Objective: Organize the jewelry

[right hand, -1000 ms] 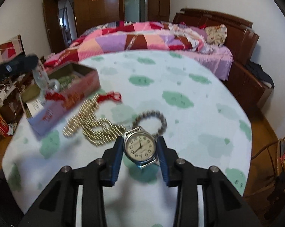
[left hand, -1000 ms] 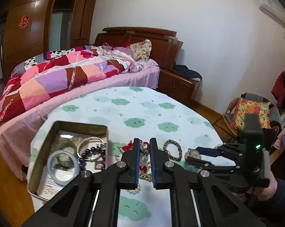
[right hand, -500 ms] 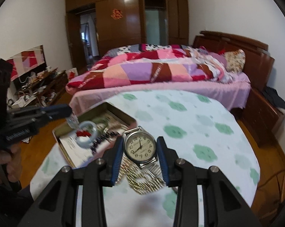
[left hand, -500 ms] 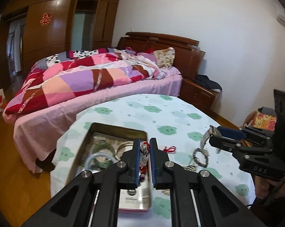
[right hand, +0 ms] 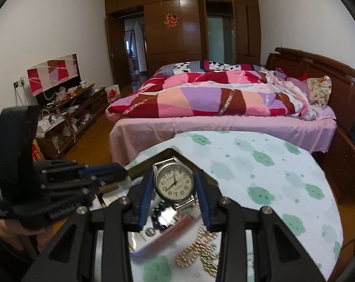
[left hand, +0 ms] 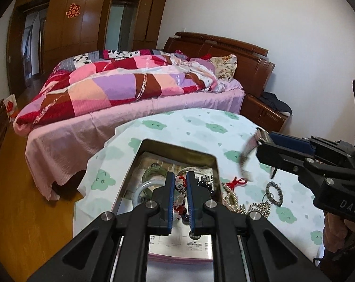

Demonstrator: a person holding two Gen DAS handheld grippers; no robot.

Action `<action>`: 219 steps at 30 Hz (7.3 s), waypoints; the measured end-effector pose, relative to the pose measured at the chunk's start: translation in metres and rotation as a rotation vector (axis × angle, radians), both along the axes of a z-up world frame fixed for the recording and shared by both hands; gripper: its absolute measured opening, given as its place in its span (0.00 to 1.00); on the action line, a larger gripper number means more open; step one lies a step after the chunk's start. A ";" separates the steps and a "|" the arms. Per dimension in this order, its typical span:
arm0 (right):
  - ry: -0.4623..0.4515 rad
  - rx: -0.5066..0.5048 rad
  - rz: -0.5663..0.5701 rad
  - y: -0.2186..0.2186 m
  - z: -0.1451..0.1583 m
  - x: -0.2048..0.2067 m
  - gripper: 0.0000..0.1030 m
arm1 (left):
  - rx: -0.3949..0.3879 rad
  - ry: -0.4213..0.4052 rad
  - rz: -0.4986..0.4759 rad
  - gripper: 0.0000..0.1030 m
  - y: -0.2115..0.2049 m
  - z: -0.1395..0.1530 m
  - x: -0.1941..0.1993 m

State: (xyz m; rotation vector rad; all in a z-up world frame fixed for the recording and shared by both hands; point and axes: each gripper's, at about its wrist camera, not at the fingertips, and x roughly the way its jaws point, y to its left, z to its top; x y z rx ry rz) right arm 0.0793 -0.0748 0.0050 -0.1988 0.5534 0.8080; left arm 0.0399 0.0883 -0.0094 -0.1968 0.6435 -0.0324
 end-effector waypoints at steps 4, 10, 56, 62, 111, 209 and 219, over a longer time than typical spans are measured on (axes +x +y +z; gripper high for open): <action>0.013 -0.007 0.016 0.014 -0.007 0.002 0.37 | -0.012 0.022 0.011 0.09 0.007 -0.010 0.004; 0.056 -0.021 0.023 0.030 -0.025 0.005 0.37 | -0.036 0.056 0.027 0.09 0.015 -0.024 0.008; 0.207 -0.081 0.020 0.033 -0.082 0.007 0.39 | -0.058 0.141 -0.001 0.10 0.010 -0.053 0.019; 0.204 -0.045 -0.006 0.018 -0.075 0.007 0.52 | -0.050 0.118 0.052 0.68 0.014 -0.045 0.015; 0.207 -0.080 -0.222 -0.077 -0.085 0.010 0.08 | 0.034 0.069 0.047 0.70 -0.034 -0.032 0.005; 0.028 0.110 -0.007 -0.047 0.006 -0.026 0.15 | 0.101 -0.126 0.024 0.04 -0.006 0.056 -0.034; 0.040 0.102 0.052 -0.019 0.003 -0.030 0.15 | 0.151 -0.087 0.088 0.04 0.002 0.041 -0.030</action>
